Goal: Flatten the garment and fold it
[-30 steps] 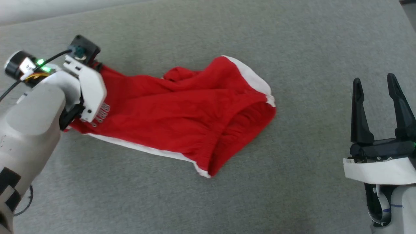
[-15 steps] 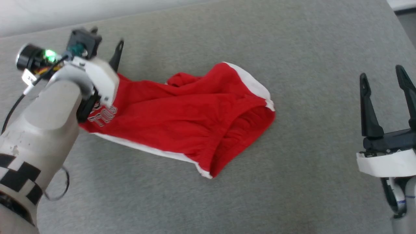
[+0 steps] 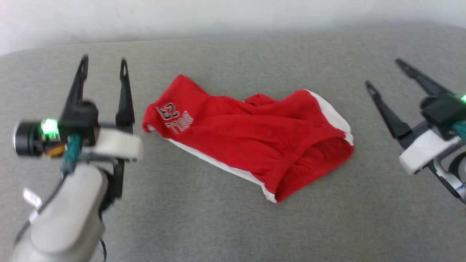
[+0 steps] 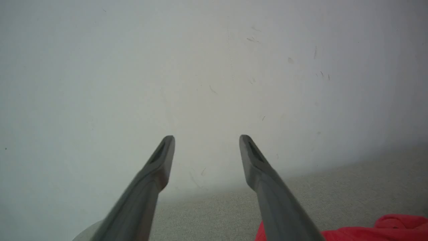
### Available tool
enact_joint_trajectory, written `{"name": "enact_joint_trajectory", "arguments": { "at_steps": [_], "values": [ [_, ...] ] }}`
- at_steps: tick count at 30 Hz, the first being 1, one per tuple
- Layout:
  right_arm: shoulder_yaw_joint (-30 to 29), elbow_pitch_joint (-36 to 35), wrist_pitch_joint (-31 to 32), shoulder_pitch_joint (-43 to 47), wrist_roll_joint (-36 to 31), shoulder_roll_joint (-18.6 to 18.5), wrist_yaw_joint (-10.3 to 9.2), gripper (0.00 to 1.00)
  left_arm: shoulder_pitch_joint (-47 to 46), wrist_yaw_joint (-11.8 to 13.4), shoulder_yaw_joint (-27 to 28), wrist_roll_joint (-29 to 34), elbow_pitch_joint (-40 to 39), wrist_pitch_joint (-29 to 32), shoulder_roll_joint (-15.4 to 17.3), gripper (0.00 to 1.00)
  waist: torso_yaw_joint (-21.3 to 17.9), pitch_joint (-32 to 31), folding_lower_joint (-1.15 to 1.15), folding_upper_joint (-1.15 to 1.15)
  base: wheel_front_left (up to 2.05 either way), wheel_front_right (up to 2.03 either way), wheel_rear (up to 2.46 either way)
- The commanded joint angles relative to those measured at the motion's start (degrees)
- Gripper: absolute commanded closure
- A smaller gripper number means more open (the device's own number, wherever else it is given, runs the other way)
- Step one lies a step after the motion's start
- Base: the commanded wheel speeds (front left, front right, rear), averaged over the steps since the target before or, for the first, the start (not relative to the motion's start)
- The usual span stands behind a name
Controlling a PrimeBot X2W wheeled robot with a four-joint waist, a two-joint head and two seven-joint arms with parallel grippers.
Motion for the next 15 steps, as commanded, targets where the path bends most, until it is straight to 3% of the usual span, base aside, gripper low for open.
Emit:
{"name": "enact_joint_trajectory", "arguments": {
  "at_steps": [1,8,12,15],
  "values": [
    [2.4,0.6,2.3,-1.7,2.6,-1.6,-0.12,0.0,2.5,0.6,1.2,1.3,-1.4,-0.3,-1.0,0.0,3.1,-2.2,0.01,0.0,0.0,0.0,0.0],
    [21.6,2.5,23.8,-11.5,21.6,-11.6,-0.12,0.0,14.0,1.0,8.9,7.4,-7.2,-0.3,-7.3,0.0,5.3,-1.5,0.01,0.0,0.0,0.0,0.0],
    [29.2,5.0,33.8,-16.1,29.9,-13.3,-0.12,0.0,17.6,-0.8,11.8,9.8,-8.0,-0.3,-10.9,0.0,6.6,-0.2,0.01,0.0,0.0,0.0,0.0],
    [33.0,7.7,37.0,-18.7,33.1,-13.1,-0.12,0.0,18.5,-2.5,14.0,11.3,-8.4,-0.3,-13.1,0.0,7.6,1.4,0.01,0.0,0.0,0.0,0.0]
  ]
}}
